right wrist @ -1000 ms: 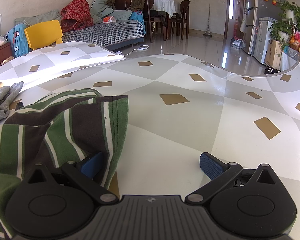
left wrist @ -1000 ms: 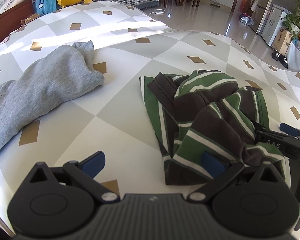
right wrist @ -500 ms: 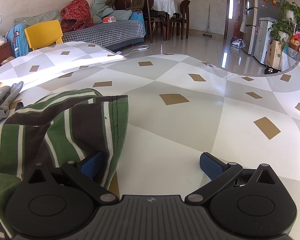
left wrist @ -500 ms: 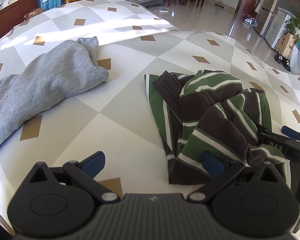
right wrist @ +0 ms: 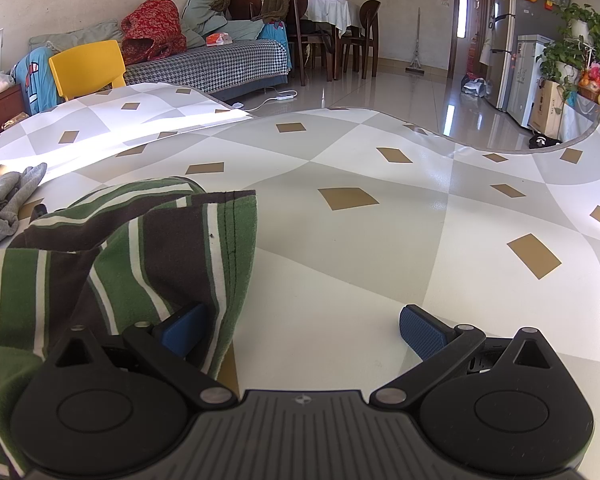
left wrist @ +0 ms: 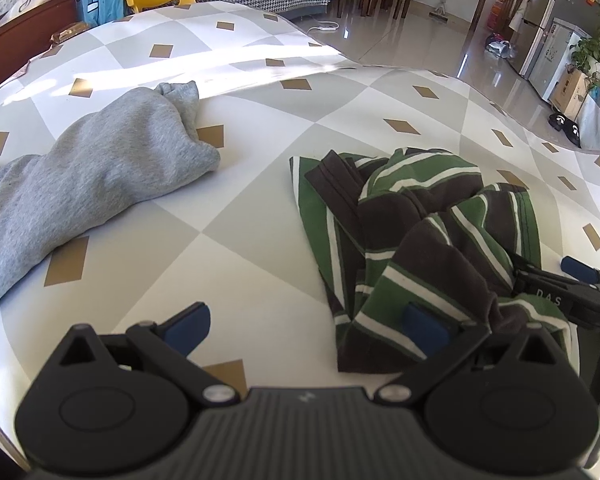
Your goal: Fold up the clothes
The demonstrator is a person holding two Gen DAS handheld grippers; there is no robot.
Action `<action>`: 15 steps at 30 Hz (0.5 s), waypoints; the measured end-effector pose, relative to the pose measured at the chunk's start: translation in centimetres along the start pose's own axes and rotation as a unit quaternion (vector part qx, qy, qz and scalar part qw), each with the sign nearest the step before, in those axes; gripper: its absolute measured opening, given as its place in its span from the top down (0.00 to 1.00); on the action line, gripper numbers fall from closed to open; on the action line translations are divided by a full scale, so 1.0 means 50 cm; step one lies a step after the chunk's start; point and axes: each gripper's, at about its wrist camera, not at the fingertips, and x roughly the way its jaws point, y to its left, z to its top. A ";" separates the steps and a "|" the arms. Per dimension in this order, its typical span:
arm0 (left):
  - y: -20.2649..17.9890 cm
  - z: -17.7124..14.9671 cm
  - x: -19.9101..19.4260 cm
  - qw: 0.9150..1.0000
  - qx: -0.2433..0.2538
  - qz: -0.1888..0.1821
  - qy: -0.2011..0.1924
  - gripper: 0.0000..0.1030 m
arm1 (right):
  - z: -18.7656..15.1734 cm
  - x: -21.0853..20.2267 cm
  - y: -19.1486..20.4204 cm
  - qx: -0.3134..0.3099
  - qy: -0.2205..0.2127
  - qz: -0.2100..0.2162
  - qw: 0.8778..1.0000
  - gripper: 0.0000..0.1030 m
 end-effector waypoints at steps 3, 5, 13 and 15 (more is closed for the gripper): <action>0.001 0.001 -0.002 1.000 -0.002 -0.001 0.000 0.00 | 0.000 0.000 0.000 0.000 0.000 0.000 1.000 0.00; -0.001 0.000 -0.003 1.000 -0.001 -0.002 -0.001 0.00 | 0.000 0.000 0.000 0.000 0.000 0.000 1.000 0.00; -0.006 0.002 -0.004 1.000 -0.002 -0.005 0.000 0.00 | 0.000 0.000 0.000 0.000 0.000 0.000 1.000 0.00; -0.007 0.002 -0.005 1.000 -0.002 -0.007 0.000 0.00 | 0.000 0.000 0.000 0.000 0.000 0.000 1.000 0.00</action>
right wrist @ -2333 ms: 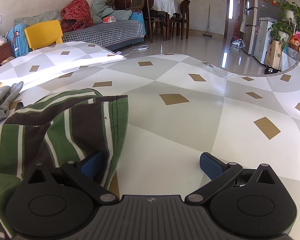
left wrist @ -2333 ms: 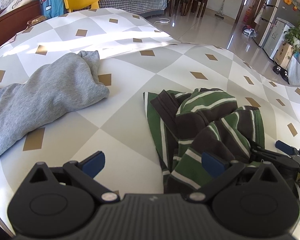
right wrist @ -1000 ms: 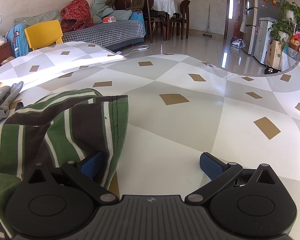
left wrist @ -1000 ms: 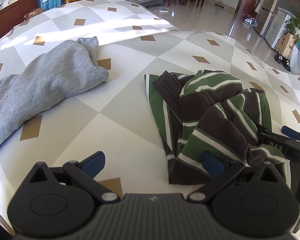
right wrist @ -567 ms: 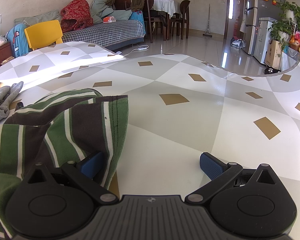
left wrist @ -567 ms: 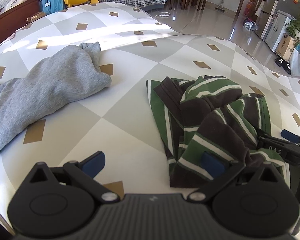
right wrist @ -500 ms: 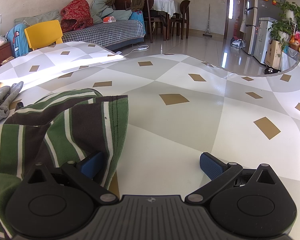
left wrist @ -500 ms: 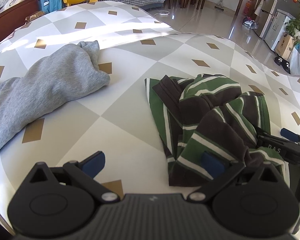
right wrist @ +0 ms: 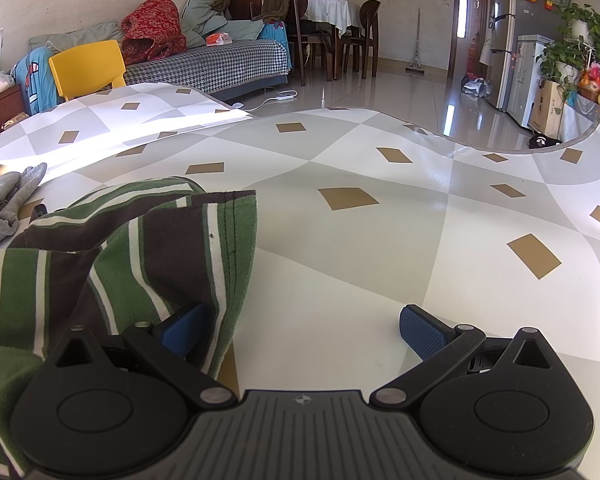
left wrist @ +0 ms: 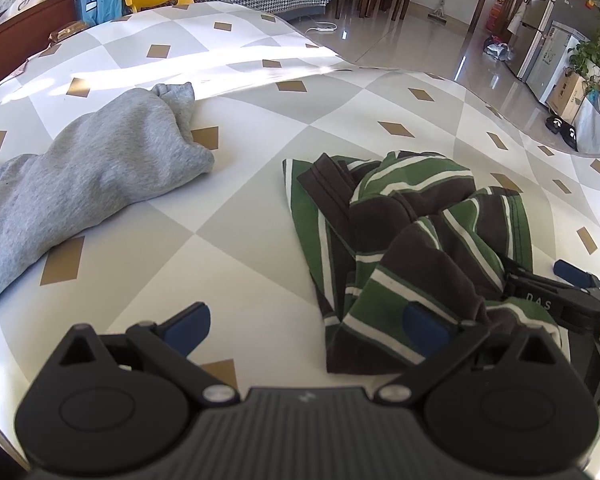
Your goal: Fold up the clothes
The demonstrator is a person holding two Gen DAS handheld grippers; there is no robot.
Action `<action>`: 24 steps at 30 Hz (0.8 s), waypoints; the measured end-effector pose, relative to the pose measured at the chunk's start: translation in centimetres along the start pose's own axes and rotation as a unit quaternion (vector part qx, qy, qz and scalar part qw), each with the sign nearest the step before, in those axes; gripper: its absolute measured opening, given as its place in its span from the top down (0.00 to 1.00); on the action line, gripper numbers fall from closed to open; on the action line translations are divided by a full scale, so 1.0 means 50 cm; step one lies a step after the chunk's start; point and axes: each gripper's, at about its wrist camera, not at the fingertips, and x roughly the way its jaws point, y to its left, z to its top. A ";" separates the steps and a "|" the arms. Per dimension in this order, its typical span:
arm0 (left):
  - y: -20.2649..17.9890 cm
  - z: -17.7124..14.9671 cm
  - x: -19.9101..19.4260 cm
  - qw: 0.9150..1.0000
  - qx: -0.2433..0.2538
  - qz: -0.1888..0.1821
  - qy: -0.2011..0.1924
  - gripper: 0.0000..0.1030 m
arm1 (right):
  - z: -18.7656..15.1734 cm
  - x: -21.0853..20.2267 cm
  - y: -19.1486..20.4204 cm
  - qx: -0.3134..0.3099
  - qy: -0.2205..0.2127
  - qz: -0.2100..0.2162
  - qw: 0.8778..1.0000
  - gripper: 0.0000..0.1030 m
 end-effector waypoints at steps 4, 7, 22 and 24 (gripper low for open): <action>-0.004 -0.003 0.002 1.000 0.002 -0.006 0.005 0.00 | 0.000 0.000 0.000 0.000 0.000 0.000 1.000 0.00; -0.005 0.000 -0.005 1.000 0.003 -0.004 -0.006 0.00 | 0.000 0.000 0.000 0.000 0.000 0.000 1.000 0.00; -0.002 0.002 -0.006 1.000 -0.001 -0.008 -0.005 0.00 | 0.000 0.000 0.000 0.000 0.000 0.000 1.000 0.00; 0.003 0.005 -0.004 1.000 -0.010 -0.014 0.001 0.00 | 0.000 0.000 0.000 0.000 0.000 0.000 1.000 0.00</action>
